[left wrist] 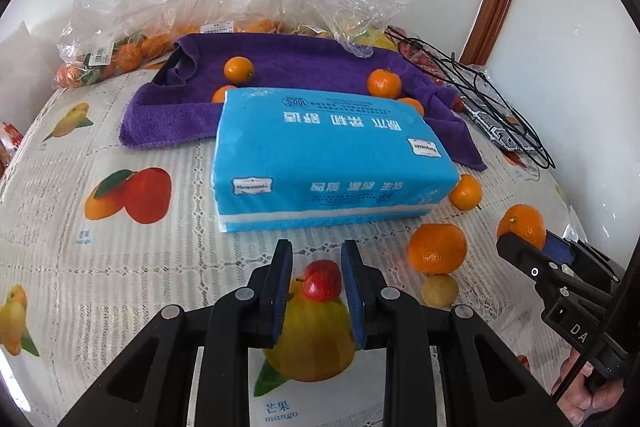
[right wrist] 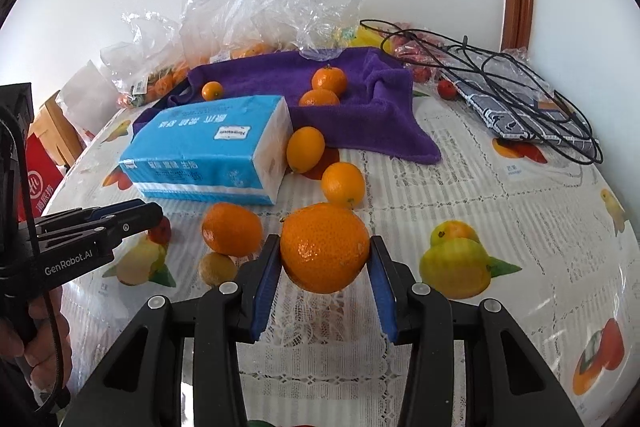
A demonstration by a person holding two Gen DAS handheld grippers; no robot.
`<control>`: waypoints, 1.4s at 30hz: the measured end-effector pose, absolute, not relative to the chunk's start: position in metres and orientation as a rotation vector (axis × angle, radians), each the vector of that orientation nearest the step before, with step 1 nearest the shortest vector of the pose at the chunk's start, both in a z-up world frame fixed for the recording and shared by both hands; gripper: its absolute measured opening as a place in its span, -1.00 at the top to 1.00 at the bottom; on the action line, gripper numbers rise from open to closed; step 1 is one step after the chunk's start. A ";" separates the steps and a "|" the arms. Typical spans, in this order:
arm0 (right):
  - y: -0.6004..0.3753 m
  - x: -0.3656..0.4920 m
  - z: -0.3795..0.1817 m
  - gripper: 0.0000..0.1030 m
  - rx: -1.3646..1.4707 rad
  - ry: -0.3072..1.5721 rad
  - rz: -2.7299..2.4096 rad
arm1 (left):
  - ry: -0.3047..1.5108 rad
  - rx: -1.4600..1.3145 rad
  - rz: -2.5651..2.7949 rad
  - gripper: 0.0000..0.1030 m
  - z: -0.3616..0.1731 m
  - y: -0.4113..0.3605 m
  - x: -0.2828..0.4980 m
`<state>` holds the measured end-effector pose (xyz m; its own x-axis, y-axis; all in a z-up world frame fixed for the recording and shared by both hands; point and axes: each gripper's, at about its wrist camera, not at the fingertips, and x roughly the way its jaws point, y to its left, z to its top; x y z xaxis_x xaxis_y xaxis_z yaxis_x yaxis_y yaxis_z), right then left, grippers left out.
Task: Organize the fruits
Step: 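Grasp the red cherry tomato with the left gripper while the right gripper holds an orange, then carry the tomato and orange onto the purple towel and open both grippers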
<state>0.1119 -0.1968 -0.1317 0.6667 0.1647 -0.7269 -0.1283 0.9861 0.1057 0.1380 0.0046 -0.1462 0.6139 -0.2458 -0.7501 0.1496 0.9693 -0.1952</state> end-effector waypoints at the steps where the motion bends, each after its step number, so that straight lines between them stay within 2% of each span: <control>1: -0.196 0.115 -0.128 0.17 0.049 0.818 0.170 | 0.875 -0.116 -0.221 0.53 -0.143 0.007 0.139; 16: -0.166 0.187 -0.084 0.17 0.039 0.729 0.202 | 0.783 -0.145 -0.172 0.53 -0.094 0.028 0.187; 35: -0.165 0.273 -0.072 0.17 0.016 0.696 0.181 | 0.775 -0.185 -0.095 0.53 -0.092 0.051 0.266; 42: -0.170 0.299 -0.096 0.17 0.036 0.736 0.175 | 0.770 -0.207 -0.066 0.53 -0.104 0.063 0.289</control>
<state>0.2994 -0.1703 -0.0955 0.7276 0.1715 -0.6642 -0.1462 0.9848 0.0942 0.2887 0.0633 -0.1041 0.7170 -0.1350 -0.6839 -0.0160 0.9776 -0.2098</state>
